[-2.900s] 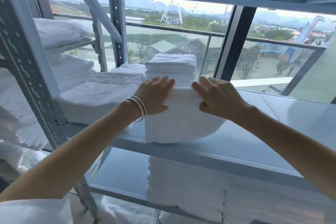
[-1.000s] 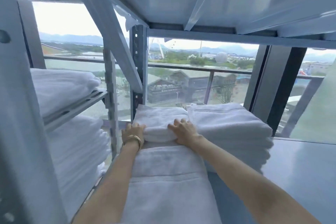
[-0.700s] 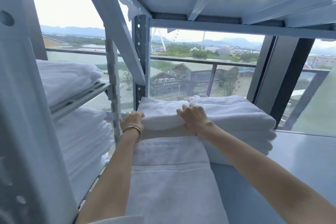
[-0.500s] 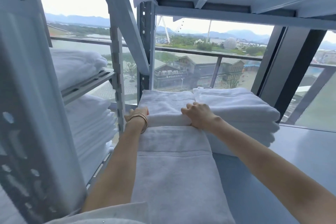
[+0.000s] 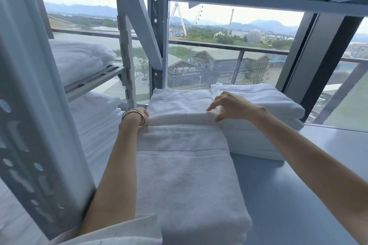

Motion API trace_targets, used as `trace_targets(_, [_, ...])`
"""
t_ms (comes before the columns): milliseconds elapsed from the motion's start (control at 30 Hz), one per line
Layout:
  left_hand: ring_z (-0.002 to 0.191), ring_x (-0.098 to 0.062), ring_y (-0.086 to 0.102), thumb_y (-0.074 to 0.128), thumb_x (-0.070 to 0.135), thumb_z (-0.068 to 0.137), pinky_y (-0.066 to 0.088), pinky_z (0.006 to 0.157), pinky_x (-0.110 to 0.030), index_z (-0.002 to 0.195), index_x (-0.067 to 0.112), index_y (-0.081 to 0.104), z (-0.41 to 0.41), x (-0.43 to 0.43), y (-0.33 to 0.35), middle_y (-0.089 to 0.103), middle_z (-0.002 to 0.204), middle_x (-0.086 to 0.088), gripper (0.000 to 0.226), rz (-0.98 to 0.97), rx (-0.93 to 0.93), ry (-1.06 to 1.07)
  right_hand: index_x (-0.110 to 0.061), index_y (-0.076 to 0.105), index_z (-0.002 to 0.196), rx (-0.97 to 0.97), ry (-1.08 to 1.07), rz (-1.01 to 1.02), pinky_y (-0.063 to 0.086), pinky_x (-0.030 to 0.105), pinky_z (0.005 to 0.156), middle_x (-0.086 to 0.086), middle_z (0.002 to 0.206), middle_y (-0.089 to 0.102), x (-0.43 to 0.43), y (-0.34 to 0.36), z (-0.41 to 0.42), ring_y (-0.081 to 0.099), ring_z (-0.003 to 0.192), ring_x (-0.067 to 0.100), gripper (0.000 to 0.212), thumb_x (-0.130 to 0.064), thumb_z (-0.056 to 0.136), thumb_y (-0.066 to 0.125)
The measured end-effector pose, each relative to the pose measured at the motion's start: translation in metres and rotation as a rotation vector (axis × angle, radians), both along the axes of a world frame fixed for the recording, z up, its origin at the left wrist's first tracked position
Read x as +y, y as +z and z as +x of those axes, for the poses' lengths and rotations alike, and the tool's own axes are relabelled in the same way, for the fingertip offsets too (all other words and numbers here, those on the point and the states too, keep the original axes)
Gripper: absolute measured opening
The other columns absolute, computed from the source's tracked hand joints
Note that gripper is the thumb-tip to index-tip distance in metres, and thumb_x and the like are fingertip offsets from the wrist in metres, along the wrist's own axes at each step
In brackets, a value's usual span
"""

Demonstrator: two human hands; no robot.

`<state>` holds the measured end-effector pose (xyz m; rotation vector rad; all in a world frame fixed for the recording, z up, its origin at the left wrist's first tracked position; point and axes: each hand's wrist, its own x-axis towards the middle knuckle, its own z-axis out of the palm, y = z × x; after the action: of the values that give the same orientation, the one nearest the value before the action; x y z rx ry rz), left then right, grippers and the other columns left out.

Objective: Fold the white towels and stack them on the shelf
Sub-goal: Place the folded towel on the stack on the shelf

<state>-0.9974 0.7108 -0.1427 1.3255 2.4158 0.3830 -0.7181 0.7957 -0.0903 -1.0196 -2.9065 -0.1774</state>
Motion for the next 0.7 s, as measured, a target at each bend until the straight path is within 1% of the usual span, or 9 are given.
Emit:
trace_targets(67, [0.121,-0.028,0.048,0.055,0.004,0.09,0.036,0.081,-0.023,0.125,0.007,0.054,0.006,0.0,-0.006,0.05,0.132,-0.013,0.035,0.078,-0.034,0.022,-0.028,0.065,0.111,-0.038,0.01,0.014,0.033,0.025,0.069,-0.005,0.105,0.063,-0.002,-0.007,-0.001,0.046,0.108,0.016,0.036,-0.032,0.076,0.074])
trace_targets(167, [0.113,-0.031,0.052,0.051,0.002,0.087,0.042,0.089,-0.032,0.1,0.019,0.056,0.018,-0.007,-0.025,0.055,0.122,-0.013,0.022,0.259,-0.055,0.179,-0.022,0.069,0.099,-0.118,0.044,0.073,0.031,0.022,0.069,-0.004,0.1,0.064,-0.004,-0.024,-0.01,0.051,0.105,0.017,0.02,-0.014,0.082,0.062])
trace_targets(233, [0.11,-0.033,0.053,0.05,0.0,0.085,0.043,0.088,-0.034,0.096,0.02,0.056,0.021,-0.009,-0.028,0.056,0.117,-0.013,0.024,0.338,-0.048,0.233,-0.022,0.07,0.098,-0.22,0.031,0.074,0.037,0.022,0.07,-0.003,0.099,0.065,-0.004,-0.018,-0.019,0.056,0.098,0.018,0.027,-0.006,0.081,0.057])
trace_targets(333, [0.115,-0.032,0.05,0.046,-0.002,0.086,0.041,0.093,-0.036,0.101,0.022,0.061,0.015,-0.011,-0.021,0.053,0.123,-0.014,0.031,0.326,-0.024,0.225,-0.021,0.074,0.096,-0.277,-0.03,-0.087,0.053,0.029,0.076,-0.002,0.093,0.07,0.007,0.012,-0.03,0.063,0.084,0.014,0.034,0.001,0.078,0.056])
trace_targets(433, [0.124,-0.031,0.042,0.044,0.002,0.09,0.035,0.104,-0.036,0.11,0.025,0.065,0.013,-0.01,-0.007,0.044,0.134,-0.011,0.037,0.214,0.14,0.118,-0.016,0.073,0.097,-0.118,-0.038,-0.104,0.053,0.032,0.083,-0.002,0.086,0.072,0.035,0.029,-0.037,0.064,0.082,0.011,0.035,0.006,0.083,0.05])
trace_targets(500, [0.123,-0.028,0.044,0.046,0.001,0.09,0.033,0.106,-0.033,0.109,0.024,0.067,0.03,-0.007,0.008,0.047,0.136,-0.009,0.036,0.361,0.236,-0.02,-0.013,0.071,0.102,-0.032,-0.066,-0.051,0.054,0.036,0.083,0.001,0.092,0.072,0.056,0.029,-0.044,0.066,0.086,0.014,0.04,0.01,0.085,0.043])
trace_targets(567, [0.13,-0.023,0.04,0.049,0.012,0.093,0.025,0.108,-0.03,0.117,0.023,0.064,0.062,-0.004,0.018,0.043,0.142,-0.006,0.03,0.47,0.144,-0.259,-0.013,0.069,0.105,-0.039,-0.104,-0.025,0.054,0.037,0.084,0.002,0.099,0.07,0.075,0.026,-0.052,0.065,0.089,0.016,0.04,0.01,0.086,0.043])
trace_targets(633, [0.139,-0.022,0.027,0.043,0.037,0.097,0.017,0.113,-0.036,0.129,0.029,0.054,0.099,0.002,0.013,0.029,0.152,-0.001,0.035,0.286,0.03,-0.486,-0.015,0.069,0.105,-0.059,-0.152,-0.009,0.054,0.038,0.083,0.001,0.103,0.068,0.092,0.02,-0.062,0.065,0.091,0.019,0.04,0.01,0.086,0.043])
trace_targets(700, [0.143,-0.026,0.008,0.029,0.053,0.096,0.003,0.111,-0.058,0.135,0.04,0.043,0.121,0.003,-0.002,0.014,0.156,0.01,0.043,0.008,0.099,-0.56,-0.017,0.069,0.104,-0.084,-0.197,-0.005,0.054,0.038,0.083,0.002,0.107,0.066,0.112,0.013,-0.071,0.064,0.091,0.021,0.044,0.01,0.085,0.04])
